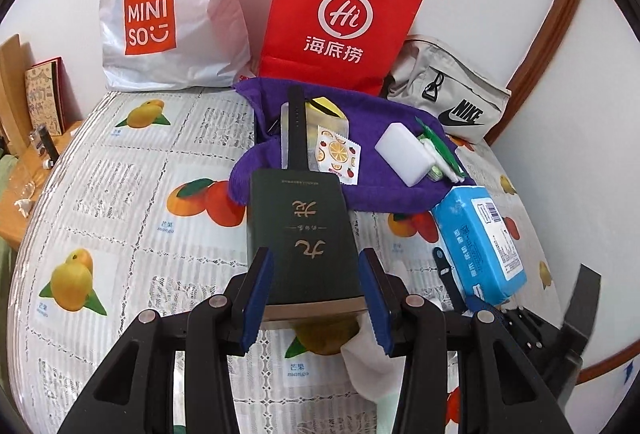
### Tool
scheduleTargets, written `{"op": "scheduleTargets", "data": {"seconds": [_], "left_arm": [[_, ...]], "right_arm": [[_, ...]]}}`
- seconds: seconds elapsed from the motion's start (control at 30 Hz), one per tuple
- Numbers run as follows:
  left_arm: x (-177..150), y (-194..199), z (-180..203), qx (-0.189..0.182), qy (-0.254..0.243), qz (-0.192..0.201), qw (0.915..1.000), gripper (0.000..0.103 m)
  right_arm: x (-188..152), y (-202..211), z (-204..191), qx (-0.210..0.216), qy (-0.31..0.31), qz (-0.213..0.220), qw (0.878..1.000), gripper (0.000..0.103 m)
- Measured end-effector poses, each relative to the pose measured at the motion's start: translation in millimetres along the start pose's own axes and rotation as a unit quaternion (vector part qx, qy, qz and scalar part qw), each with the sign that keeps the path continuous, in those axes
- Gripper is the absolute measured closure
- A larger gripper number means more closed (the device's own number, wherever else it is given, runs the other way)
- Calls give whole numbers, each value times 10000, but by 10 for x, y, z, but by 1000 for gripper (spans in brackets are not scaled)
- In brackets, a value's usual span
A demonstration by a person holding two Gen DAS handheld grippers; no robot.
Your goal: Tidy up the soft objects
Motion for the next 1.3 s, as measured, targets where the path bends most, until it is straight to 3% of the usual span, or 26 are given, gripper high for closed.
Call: {"op": "scheduleTargets", "data": {"seconds": [0.37, 0.53, 0.63, 0.7, 0.8, 0.87, 0.97, 1.13, 1.17, 1.2, 1.3], "left_arm": [[9, -92, -119, -408, 35, -3, 9992, 61], [-55, -104, -184, -537, 98, -29, 9985, 61], [-91, -109, -226, -563, 149, -59, 9983, 61], [-113, -103, -255, -569, 183, -79, 9982, 61], [-131, -67, -297, -569, 225, -51, 9981, 61], [-130, -48, -320, -563, 255, -35, 9981, 61], [-134, -23, -332, -571, 265, -14, 9980, 61], [-155, -24, -289, -601, 188, -53, 9980, 61], [-157, -28, -280, -607, 179, -59, 9980, 61], [-160, -33, -270, -620, 166, -67, 9979, 61], [-169, -34, -262, -668, 160, -68, 9976, 61]], "right_arm": [[61, -271, -66, -928, 144, -103, 9955, 70], [46, -250, 167, -422, -803, -68, 9959, 71], [32, -252, 105, -585, -677, -55, 9960, 72], [30, -234, 147, -534, -814, -51, 9952, 83], [12, -200, 205, -408, -913, -127, 9949, 91], [-13, -159, 188, -287, -914, -190, 9952, 93], [-20, -130, 152, -436, -756, -177, 9960, 94], [-112, -114, 44, -991, -388, -115, 9943, 87], [-116, -120, 35, -1124, -342, -115, 9930, 77], [-108, -131, 42, -1277, -344, -122, 9911, 74], [-82, -152, 129, -1225, -595, -100, 9906, 65]]}}
Point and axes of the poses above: each gripper's, at about its wrist camera, not at the fingertips, and y roughly against the way its jaws point, z to its right, x to its top, the point moved 3 cm from there along -y, roughly the way its jaws point, and after that the axes turned 6 degrees about x, right-handed, at the moved point
